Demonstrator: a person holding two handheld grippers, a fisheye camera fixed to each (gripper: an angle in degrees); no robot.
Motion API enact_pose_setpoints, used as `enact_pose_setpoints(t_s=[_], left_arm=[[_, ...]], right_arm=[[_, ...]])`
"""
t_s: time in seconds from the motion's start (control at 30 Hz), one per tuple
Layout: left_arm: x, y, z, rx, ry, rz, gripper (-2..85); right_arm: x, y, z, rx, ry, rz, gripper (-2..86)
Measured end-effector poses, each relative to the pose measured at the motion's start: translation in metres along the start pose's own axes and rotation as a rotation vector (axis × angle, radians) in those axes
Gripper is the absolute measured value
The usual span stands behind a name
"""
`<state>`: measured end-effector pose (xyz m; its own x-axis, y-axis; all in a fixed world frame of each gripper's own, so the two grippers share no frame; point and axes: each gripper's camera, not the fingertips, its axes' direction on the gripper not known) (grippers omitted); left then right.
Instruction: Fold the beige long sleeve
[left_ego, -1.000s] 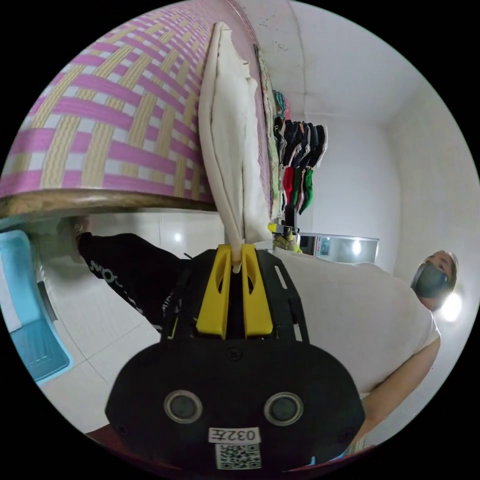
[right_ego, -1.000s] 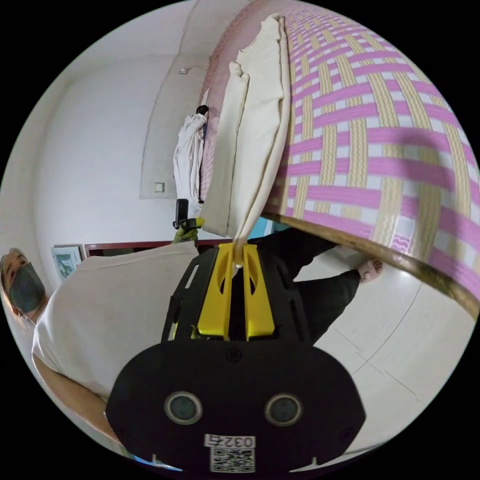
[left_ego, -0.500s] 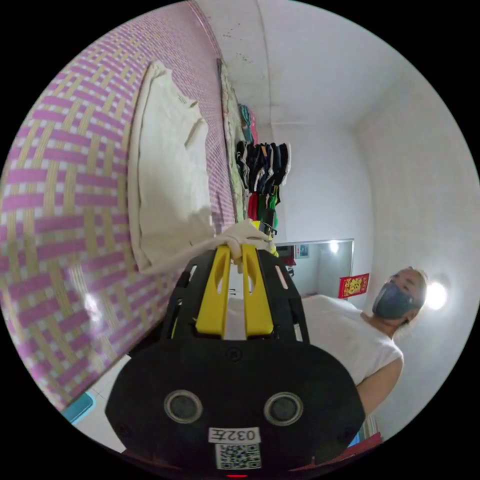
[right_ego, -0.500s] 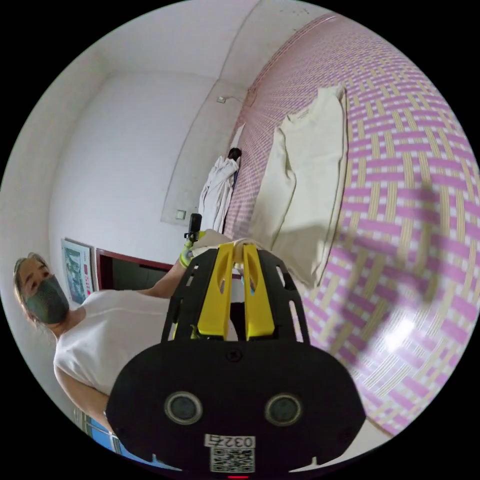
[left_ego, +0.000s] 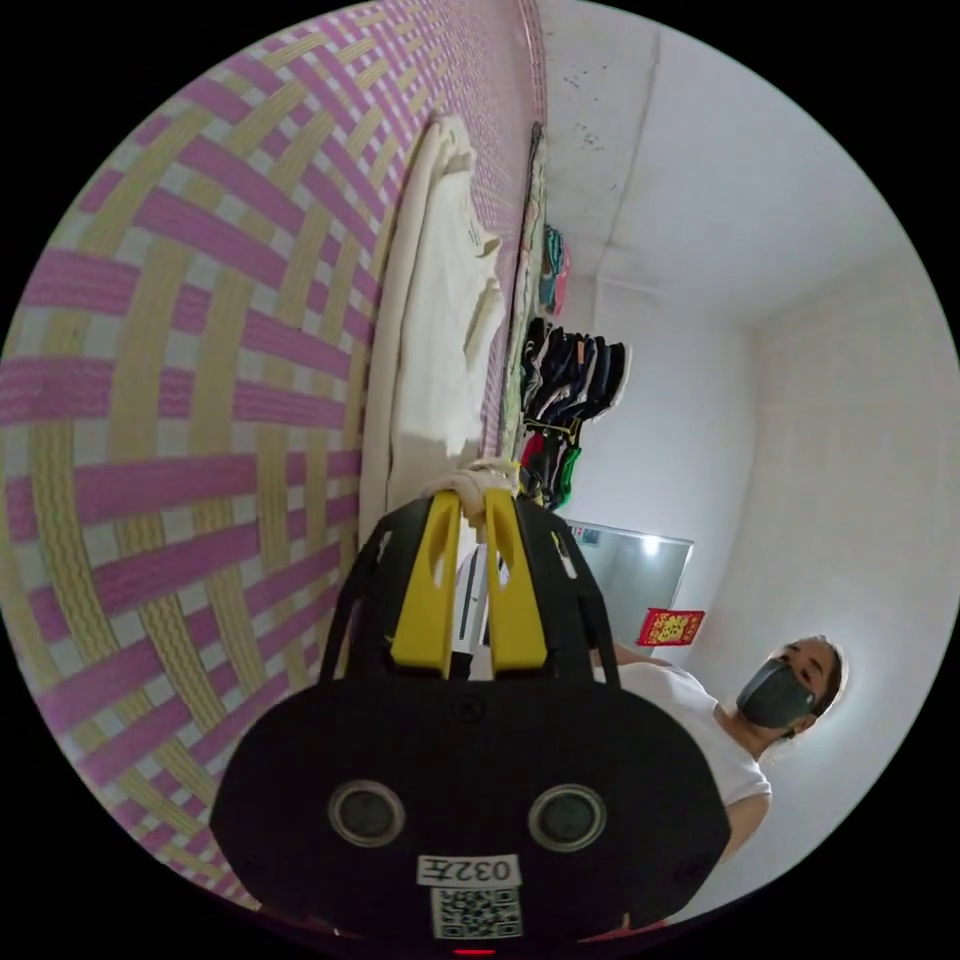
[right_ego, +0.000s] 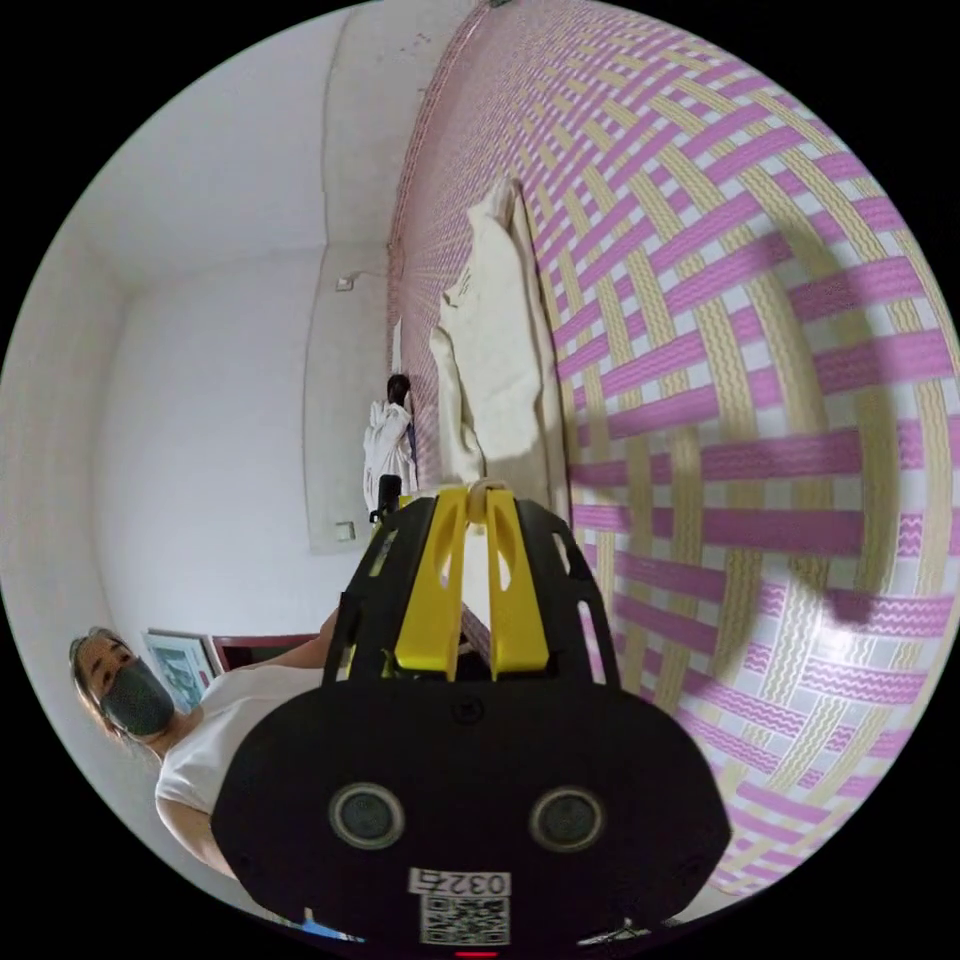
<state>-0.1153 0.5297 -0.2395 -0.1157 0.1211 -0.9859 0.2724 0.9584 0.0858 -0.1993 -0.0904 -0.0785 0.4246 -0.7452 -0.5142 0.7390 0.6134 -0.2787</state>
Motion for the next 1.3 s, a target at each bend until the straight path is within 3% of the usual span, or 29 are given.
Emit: enact_pose_setpoints(t_s=[0.2,0.43,0.57,0.87,1.03,1.17,1.3], left_arm=[[-0.002,0.001,-0.007,0.119,0.099,0.043,1.4],[0.033,-0.013,0.042,-0.015,-0.150,0.178,0.5],[0.047,-0.024,0.069,-0.023,-0.382,0.229,-0.8],[0.074,0.018,0.098,0.058,-0.377,0.306,-1.1],[0.135,0.072,0.162,-0.054,-0.653,0.445,-0.9],[0.165,0.101,0.248,-0.222,-0.929,0.546,-0.9],[0.167,0.111,0.310,-0.342,-1.163,0.587,-0.9]], right_arm=[[-0.020,0.007,0.007,0.143,0.013,-0.032,8.9],[-0.053,0.014,0.045,0.134,0.169,-0.079,7.1],[-0.064,0.000,0.073,0.119,0.285,-0.048,6.6],[-0.116,0.014,0.090,0.135,0.374,-0.175,6.7],[-0.170,0.057,0.107,0.094,0.485,-0.336,2.4],[-0.211,0.091,0.176,-0.051,0.772,-0.538,-0.7],[-0.213,0.099,0.234,-0.166,0.914,-0.563,-1.0]])
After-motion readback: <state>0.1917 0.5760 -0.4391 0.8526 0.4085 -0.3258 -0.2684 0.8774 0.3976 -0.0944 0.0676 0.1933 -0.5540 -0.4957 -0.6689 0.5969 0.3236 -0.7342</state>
